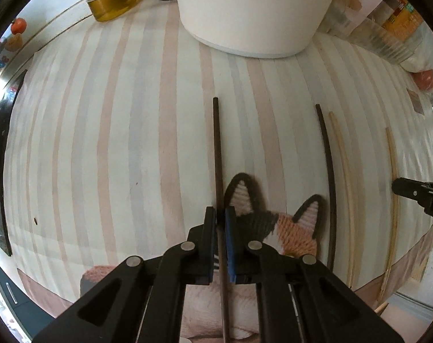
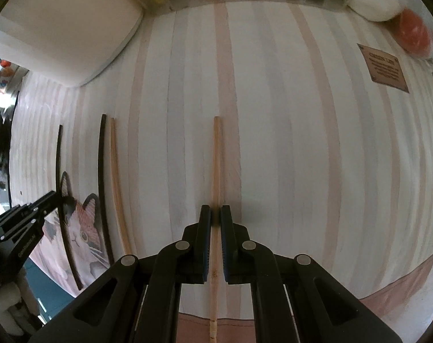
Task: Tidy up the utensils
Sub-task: 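Lift both held chopsticks upright and carry them over the cream holder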
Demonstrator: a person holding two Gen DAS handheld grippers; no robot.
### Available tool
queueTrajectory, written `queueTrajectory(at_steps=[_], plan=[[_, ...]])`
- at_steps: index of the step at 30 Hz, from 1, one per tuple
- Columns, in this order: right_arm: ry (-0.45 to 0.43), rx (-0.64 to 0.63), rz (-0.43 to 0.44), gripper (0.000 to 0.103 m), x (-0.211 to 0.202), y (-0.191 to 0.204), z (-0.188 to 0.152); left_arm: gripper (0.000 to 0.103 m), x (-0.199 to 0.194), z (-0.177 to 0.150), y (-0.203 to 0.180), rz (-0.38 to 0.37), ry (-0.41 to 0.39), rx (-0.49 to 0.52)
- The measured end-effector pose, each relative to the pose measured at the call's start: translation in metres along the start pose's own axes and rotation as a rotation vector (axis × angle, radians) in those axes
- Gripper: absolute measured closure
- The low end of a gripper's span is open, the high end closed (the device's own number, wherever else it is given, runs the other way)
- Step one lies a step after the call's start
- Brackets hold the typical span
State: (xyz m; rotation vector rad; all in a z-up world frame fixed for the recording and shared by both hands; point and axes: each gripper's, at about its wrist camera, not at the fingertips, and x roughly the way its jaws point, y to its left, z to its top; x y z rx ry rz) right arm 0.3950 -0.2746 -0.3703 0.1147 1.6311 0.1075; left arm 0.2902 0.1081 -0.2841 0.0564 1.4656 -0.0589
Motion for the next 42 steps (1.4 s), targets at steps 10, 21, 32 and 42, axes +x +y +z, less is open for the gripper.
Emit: queueTrajectory(at_steps=[10,21,32,42], plan=[[0.027,-0.021,-0.082,0.095,0.000,0.021,0.020,0.097,0.008,0.027,-0.014,0.018,0.004,0.016],[-0.036,-0.022,-0.053,0.096,-0.009,0.044,0.025,0.100,-0.012,0.030,-0.028,-0.001,-0.042,0.007],[-0.203,-0.007,0.104,0.096,-0.065,0.053,0.010,0.100,-0.092,0.029,-0.007,-0.062,-0.217,-0.025],[-0.385,-0.052,0.208,0.096,-0.133,0.076,-0.009,0.100,-0.154,0.024,0.012,-0.070,-0.400,-0.039]])
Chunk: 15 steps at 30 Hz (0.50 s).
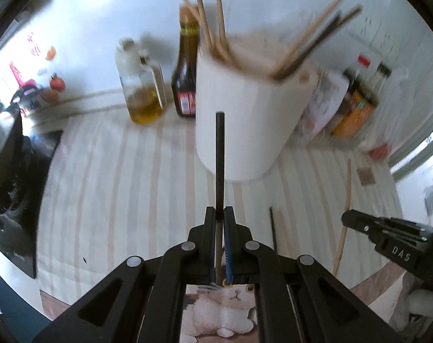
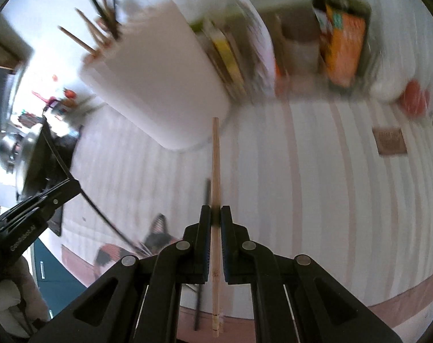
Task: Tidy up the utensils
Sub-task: 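Lift both held chopsticks upright and carry them over the cream holder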
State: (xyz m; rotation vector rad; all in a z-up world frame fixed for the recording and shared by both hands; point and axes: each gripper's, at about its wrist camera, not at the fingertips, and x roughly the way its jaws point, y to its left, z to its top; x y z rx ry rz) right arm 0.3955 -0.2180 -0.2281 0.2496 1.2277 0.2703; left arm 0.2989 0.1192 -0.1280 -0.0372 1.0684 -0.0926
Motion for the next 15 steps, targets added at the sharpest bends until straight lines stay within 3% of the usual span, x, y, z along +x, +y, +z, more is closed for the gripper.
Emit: queueTrajectory(at_steps=[15], plan=[[-0.298,-0.097,0.095,0.096,-0.100,0.075,0.072,0.100,-0.104,0.051,-0.002,-0.033,-0.271,0.022]])
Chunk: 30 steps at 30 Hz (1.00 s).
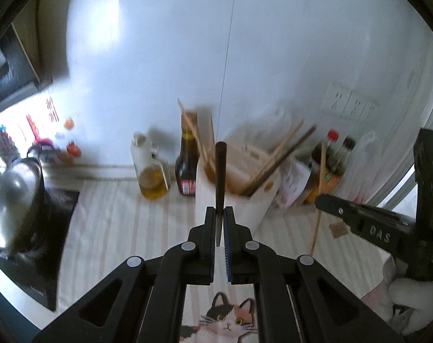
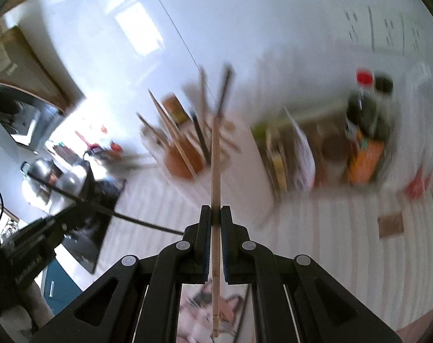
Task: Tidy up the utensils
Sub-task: 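Lift both held chopsticks upright and carry them over the cream holder, then lower both chopsticks into the cream holder and open both tools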
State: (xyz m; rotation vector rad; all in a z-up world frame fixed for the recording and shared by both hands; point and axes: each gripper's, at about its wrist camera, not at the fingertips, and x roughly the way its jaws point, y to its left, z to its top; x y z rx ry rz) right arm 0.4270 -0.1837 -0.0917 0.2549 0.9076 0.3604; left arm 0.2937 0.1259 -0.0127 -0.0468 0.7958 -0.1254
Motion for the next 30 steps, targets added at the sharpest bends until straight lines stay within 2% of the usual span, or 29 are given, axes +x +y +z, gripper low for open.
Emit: queueTrajectory(at_steps=[8,15,23,30], plan=[[-0.167,-0.050,0.040,0.097,-0.032,0.035,0.065,0.100,-0.032,0.048,0.005,0.000,-0.101,-0.007],[-0.299,-0.053,0.037,0.097,-0.033,0.057,0.102,0.100,-0.032,0.084,0.013,0.016,-0.136,-0.021],[-0.406,-0.057,0.013,0.097,-0.003,0.064,0.107,0.100,0.003,0.103,0.016,0.007,-0.071,-0.013],[-0.379,-0.024,-0.005,0.097,0.031,0.052,0.102,0.100,0.030,0.102,0.009,-0.022,0.002,0.000]])
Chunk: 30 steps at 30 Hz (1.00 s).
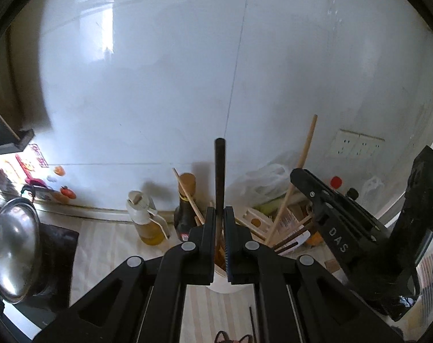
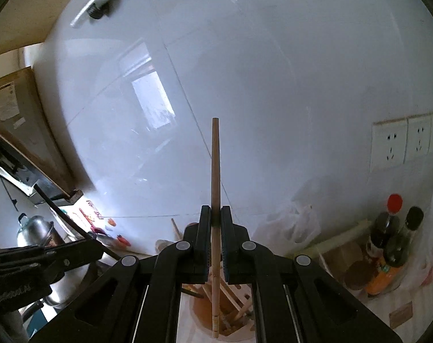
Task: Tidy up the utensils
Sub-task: 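Lower both chopsticks into the cream holder and open both tools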
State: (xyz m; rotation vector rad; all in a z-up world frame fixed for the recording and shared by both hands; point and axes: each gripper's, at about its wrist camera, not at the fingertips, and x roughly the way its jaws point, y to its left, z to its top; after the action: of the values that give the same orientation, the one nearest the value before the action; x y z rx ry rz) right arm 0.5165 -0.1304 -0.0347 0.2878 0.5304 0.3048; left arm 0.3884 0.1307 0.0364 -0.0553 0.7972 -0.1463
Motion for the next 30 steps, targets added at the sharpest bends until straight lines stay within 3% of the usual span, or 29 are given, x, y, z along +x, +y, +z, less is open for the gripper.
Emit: queueTrajectory(at_steps=[11,25,30], plan=[[-0.054,0.016,0.002,0.096,0.009,-0.016,-0.016,0.100,0.028,0.000,0.001,0.012,0.051,0.009],[-0.112,-0.088,0.067,0.096,0.001,-0.008,-0.062,0.100,0.050,-0.004,0.005,0.010,0.088,0.001],[-0.088,-0.131,0.080,0.096,-0.010,-0.002,-0.078,0.100,0.053,-0.006,0.007,0.014,0.094,0.004]])
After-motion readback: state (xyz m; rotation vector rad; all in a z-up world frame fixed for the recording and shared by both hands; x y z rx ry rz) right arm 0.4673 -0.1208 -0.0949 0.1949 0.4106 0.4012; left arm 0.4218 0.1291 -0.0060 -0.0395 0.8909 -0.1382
